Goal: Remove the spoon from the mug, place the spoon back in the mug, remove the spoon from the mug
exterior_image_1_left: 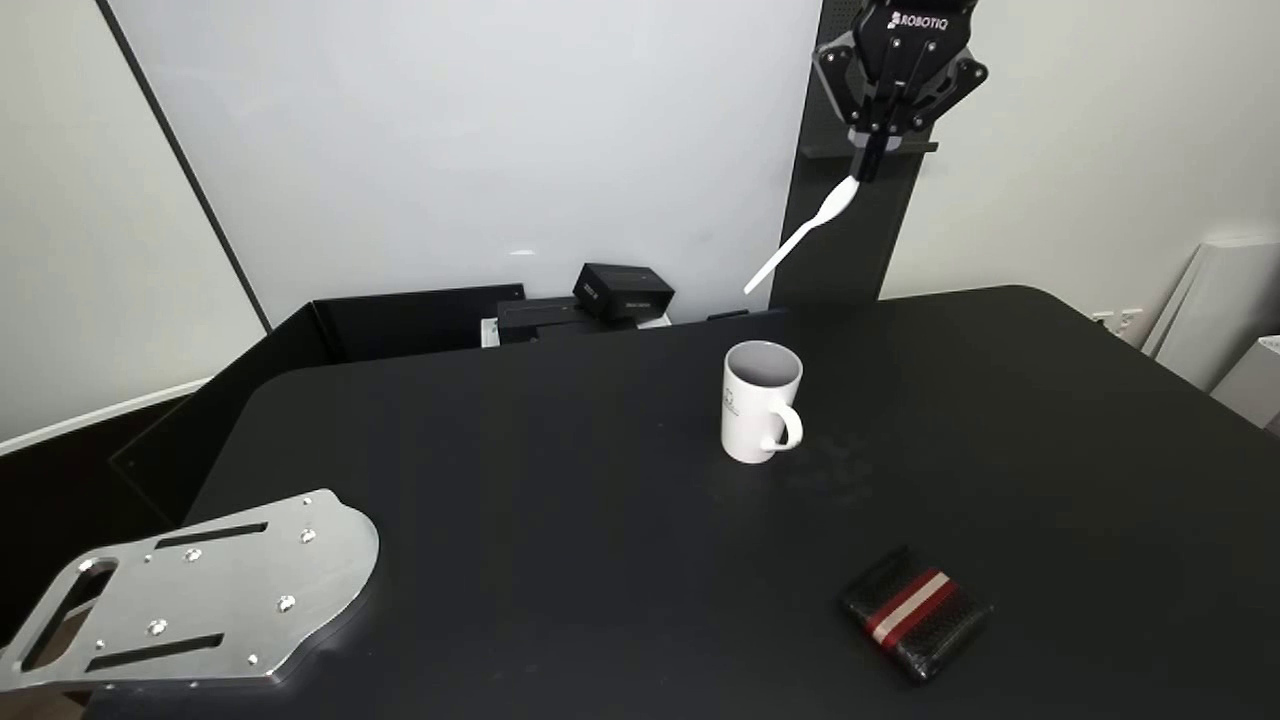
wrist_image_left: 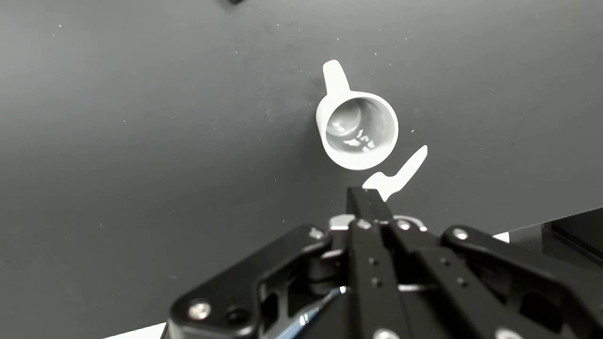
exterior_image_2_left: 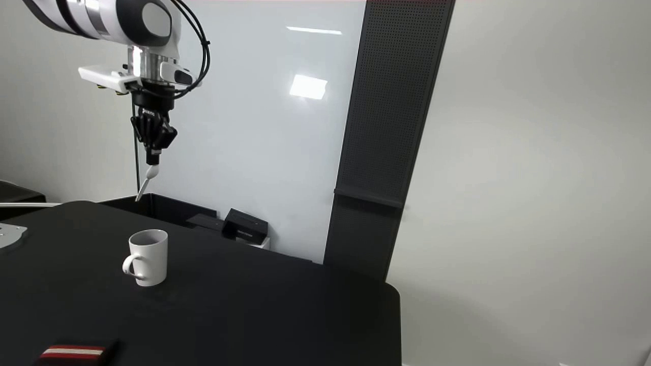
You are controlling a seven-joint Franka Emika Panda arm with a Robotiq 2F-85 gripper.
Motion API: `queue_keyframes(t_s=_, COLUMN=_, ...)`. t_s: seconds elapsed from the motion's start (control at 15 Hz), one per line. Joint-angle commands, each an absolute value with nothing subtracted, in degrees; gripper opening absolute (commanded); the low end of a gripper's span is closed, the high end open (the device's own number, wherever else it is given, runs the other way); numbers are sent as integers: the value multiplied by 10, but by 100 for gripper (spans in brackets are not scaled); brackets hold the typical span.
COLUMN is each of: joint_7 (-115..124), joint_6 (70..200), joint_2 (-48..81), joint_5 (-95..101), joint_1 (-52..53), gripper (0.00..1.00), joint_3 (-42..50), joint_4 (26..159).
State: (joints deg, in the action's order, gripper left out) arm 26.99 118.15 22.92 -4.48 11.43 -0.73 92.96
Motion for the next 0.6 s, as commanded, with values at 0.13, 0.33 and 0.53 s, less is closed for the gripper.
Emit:
queue_keyframes(t_s=0.13, joint_7=270, joint_6=1256, joint_2=228, joint_5=-40, joint_1=107, gripper=0, joint_3=-9, joint_4=952)
queue_keyframes(t_s=0.33, joint_7=257, joint_6=1295, joint_2=255, joint_5=-43, joint_1=102, gripper=0, joint_3=-10, joint_4=933)
queue_keyframes(t_s=0.53, joint_7=238, joint_6=1313, joint_2=292, joint_5=-59, joint_1=89, gripper=0, joint_3=-11, joint_4=904)
